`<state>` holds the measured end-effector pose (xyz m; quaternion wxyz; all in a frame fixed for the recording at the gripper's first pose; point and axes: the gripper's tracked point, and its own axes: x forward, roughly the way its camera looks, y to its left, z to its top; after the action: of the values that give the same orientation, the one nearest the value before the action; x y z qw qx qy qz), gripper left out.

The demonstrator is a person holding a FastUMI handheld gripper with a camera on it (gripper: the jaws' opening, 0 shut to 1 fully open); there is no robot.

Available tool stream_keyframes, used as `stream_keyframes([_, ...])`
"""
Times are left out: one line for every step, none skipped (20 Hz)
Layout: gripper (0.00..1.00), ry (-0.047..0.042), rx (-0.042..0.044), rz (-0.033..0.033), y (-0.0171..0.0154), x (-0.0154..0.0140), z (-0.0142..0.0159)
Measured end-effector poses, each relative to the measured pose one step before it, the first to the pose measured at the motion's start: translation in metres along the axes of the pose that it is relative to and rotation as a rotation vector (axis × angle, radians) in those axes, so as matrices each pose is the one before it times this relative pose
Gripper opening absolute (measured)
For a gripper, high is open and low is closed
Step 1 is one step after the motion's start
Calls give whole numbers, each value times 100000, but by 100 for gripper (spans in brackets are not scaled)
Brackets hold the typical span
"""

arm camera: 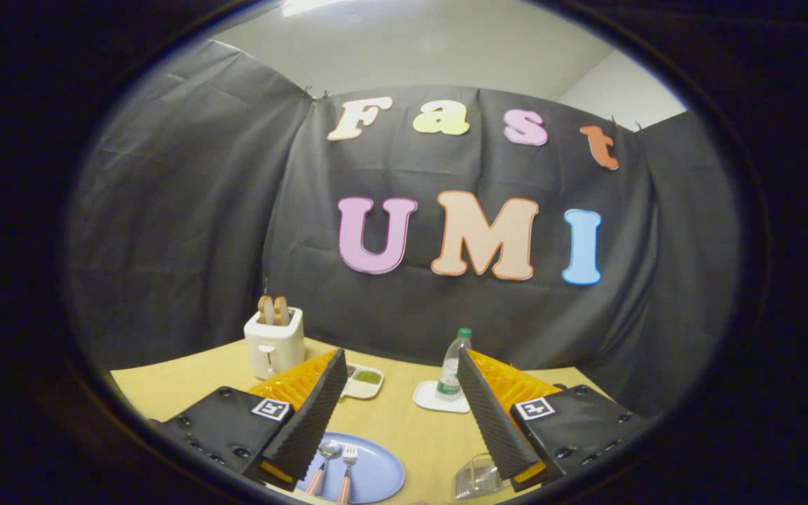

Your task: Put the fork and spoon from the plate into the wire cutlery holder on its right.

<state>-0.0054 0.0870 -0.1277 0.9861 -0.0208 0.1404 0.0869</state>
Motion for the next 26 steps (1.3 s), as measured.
stream_keyframes([99, 3773, -272, 1703, 512, 146, -1233])
stream_keyframes([100, 3746, -269, 1422, 428, 312, -1369])
stream_keyframes([100, 3591, -442, 878, 269, 257, -1151])
stream_keyframes([100, 3507, -280, 960, 309, 192, -1277])
stream_keyframes([100, 3040, -157, 646, 282, 189, -1115])
stream_keyframes([100, 3504, -452, 682, 174, 279, -1379])
stream_keyframes([100, 3138, -399, 965, 270, 256, -1201])
stream_keyframes([100, 3184, -585, 1035, 452, 206, -1320])
stream_keyframes([100, 3414, -801, 614, 115, 223, -1229])
stream_keyframes([100, 3185, -407, 834, 152, 413, -1363])
stream_keyframes([100, 3512, -343, 799, 220, 282, -1073])
stream_keyframes([100, 2894, -228, 604, 198, 333, -1267])
stream_keyframes([100, 3247, -457, 607, 145, 284, -1097])
stream_keyframes([100, 2364, -348, 700, 99, 174, -963])
stream_keyframes([100, 2479, -345, 367, 51, 409, -841])
stream_keyframes([100, 2967, -648, 68, 83, 459, -796])
stream_keyframes([100, 3133, -544, -8, -126, 512, -883])
stream_keyframes([100, 3330, -480, 206, 138, 545, -1021])
stream_keyframes([100, 2706, -62, 443, 79, 312, -769])
stream_keyframes([100, 2637, -137, 578, 118, 155, -969])
stream_keyframes([100, 2554, -493, 1270, 206, 277, -661])
stream_keyframes([100, 2633, -497, 981, 316, 154, -718])
stream_keyframes([99, 1887, -943, 541, 37, 300, -534])
stream_keyframes([99, 1824, -1071, 425, 97, 143, -624])
stream_keyframes([99, 1246, -922, 232, 165, 146, -361])
stream_keyframes([92, 757, -439, 1076, 278, 238, -190])
